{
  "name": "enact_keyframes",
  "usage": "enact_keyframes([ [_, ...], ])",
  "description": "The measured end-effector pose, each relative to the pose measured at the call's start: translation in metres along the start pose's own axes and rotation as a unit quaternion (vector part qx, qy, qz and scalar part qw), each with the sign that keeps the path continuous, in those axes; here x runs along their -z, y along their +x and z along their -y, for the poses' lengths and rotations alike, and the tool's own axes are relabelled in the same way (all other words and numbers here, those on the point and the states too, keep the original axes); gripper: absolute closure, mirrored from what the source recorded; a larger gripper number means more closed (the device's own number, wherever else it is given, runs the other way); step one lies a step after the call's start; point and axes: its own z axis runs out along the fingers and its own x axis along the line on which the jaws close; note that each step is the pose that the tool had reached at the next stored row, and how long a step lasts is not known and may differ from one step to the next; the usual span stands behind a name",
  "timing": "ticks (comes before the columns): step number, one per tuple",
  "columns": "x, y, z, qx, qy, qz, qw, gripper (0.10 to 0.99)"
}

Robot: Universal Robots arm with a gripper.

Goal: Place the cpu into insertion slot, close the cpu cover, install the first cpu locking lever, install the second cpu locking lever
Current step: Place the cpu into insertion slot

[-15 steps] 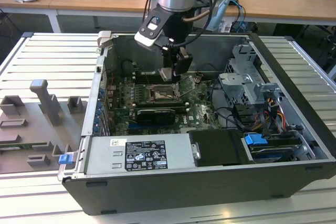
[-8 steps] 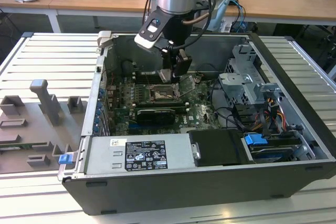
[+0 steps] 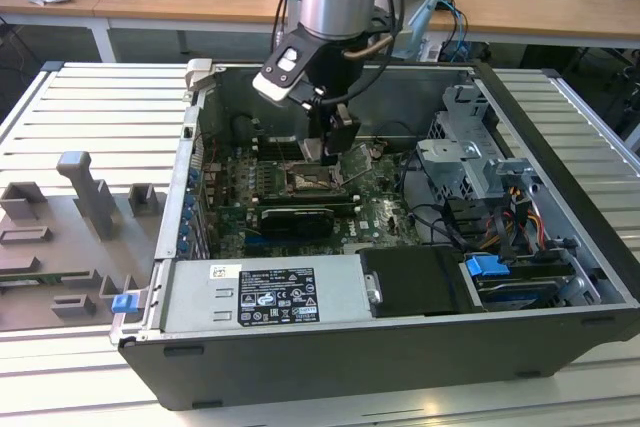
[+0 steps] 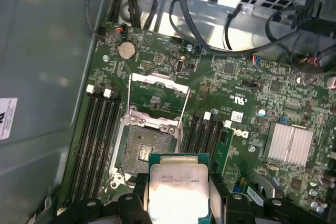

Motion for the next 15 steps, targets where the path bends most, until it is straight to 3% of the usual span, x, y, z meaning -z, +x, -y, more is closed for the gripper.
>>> enact_keyframes([
  [3,-0.0049,-0.0002,0.0,-0.017,-0.0002,0.0003,0.9999,0.545],
  [15,-0.0147,-0.0005,0.0002,-0.017,0.0015,0.0007,0.9999,0.545],
])
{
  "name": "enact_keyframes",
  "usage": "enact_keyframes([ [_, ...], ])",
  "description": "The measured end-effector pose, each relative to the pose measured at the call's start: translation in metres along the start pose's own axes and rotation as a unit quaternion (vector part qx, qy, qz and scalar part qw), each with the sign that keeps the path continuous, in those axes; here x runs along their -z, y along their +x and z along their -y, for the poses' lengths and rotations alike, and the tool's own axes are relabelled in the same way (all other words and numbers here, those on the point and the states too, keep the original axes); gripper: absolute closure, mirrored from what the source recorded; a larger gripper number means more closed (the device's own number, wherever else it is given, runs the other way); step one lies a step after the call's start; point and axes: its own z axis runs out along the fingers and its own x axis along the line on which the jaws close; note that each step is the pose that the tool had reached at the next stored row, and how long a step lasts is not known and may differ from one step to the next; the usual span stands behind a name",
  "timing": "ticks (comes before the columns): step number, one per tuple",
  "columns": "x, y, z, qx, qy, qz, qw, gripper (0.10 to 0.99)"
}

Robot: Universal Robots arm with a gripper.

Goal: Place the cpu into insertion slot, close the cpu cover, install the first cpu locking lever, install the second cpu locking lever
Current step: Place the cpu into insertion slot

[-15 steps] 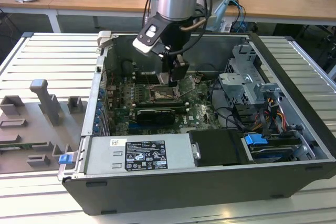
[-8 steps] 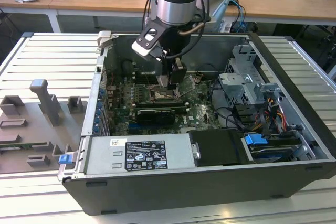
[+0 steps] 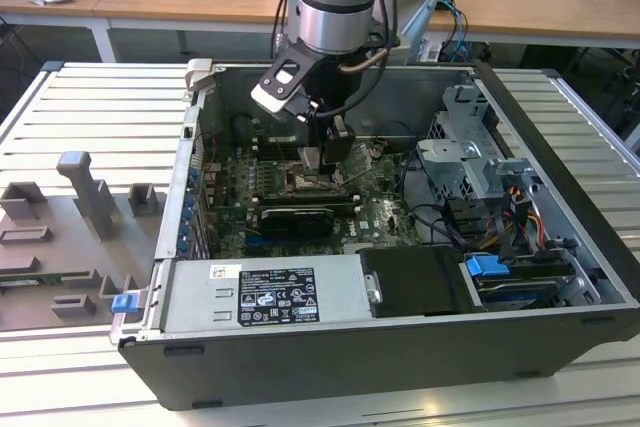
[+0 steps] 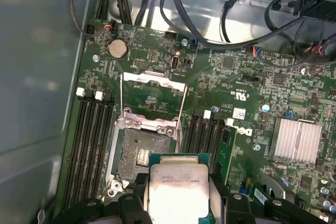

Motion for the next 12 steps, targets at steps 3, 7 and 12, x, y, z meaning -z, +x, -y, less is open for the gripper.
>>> enact_keyframes([
  [3,-0.001,-0.0001,0.0001,0.0,0.0,-0.0001,1.0,0.545],
  [7,-0.002,-0.0002,0.0,0.0,0.0,0.0001,1.0,0.545],
  [12,-0.0029,-0.0002,0.0001,0.0,0.0,0.0001,1.0,0.545],
])
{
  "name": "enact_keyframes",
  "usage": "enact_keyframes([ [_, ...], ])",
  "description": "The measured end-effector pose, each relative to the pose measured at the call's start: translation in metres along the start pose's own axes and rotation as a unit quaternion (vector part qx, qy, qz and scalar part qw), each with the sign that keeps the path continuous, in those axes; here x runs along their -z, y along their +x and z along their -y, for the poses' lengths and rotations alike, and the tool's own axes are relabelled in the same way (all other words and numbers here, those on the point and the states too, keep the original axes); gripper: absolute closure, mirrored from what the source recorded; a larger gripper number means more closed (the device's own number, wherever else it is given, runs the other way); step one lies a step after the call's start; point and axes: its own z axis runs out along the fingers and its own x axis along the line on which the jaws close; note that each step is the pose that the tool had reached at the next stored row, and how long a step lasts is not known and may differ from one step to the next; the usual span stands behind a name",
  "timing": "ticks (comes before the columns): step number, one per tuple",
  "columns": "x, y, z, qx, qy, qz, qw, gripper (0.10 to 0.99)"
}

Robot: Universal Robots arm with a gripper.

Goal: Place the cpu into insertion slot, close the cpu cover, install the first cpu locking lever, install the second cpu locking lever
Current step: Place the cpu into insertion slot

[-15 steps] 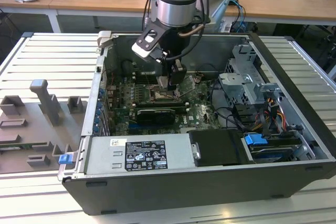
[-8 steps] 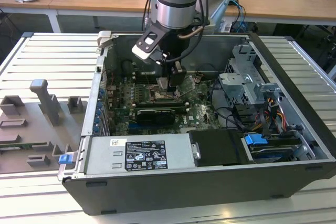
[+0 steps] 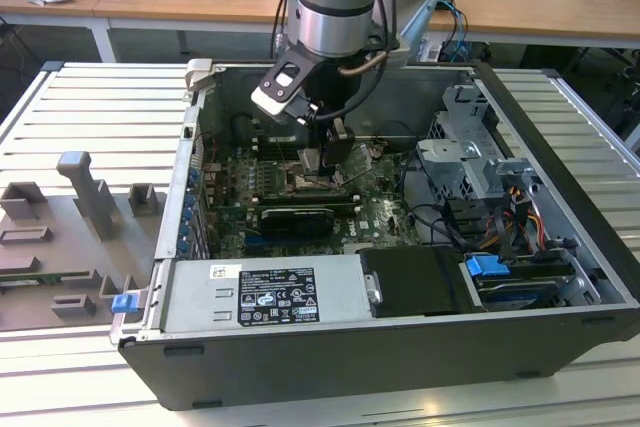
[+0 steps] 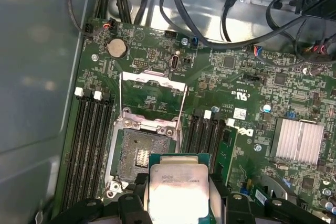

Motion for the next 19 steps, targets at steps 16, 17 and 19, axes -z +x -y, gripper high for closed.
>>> enact_keyframes([
  [16,-0.0179,0.0122,-0.0022,-0.018,0.0001,0.0003,0.9998,0.545],
  [17,-0.018,0.0122,-0.0022,-0.018,0.0001,0.0004,0.9998,0.545],
  [19,-0.0182,0.0126,-0.0022,-0.018,0.0001,0.0004,0.9998,0.545],
])
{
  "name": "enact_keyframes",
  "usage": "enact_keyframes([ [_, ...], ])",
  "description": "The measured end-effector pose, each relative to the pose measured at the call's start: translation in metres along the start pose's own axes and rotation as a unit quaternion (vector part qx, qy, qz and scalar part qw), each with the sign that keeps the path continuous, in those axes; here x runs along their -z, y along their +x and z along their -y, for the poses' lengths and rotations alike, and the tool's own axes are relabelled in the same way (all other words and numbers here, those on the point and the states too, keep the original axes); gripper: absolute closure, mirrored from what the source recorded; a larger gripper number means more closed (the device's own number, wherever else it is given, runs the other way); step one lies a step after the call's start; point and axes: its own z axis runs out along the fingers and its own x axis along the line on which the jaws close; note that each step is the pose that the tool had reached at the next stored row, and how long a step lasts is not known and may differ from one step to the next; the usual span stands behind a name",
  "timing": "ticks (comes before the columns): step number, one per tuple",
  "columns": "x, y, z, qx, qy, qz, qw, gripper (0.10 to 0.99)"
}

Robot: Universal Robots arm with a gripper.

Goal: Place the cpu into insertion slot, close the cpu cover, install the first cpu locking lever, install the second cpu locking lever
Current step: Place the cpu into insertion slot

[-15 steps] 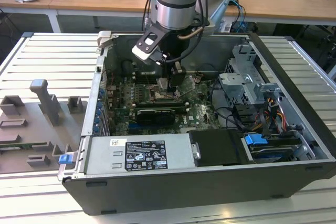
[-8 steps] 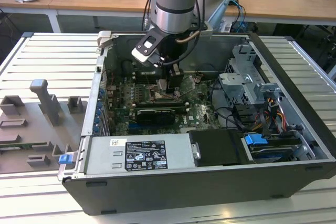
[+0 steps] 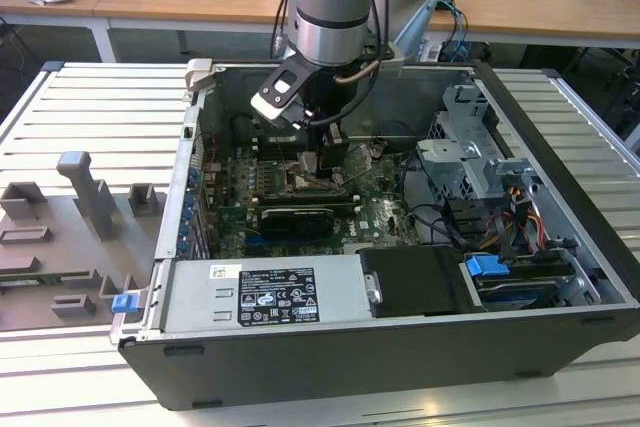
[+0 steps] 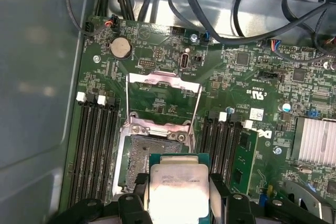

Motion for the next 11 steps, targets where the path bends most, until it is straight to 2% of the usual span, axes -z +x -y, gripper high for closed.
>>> enact_keyframes([
  [7,-0.0008,0.0008,-0.0002,-0.004,-0.0001,0.0001,1.0,0.545],
  [11,-0.0019,0.001,-0.0003,-0.029,-0.0008,0.0003,0.9996,0.545],
])
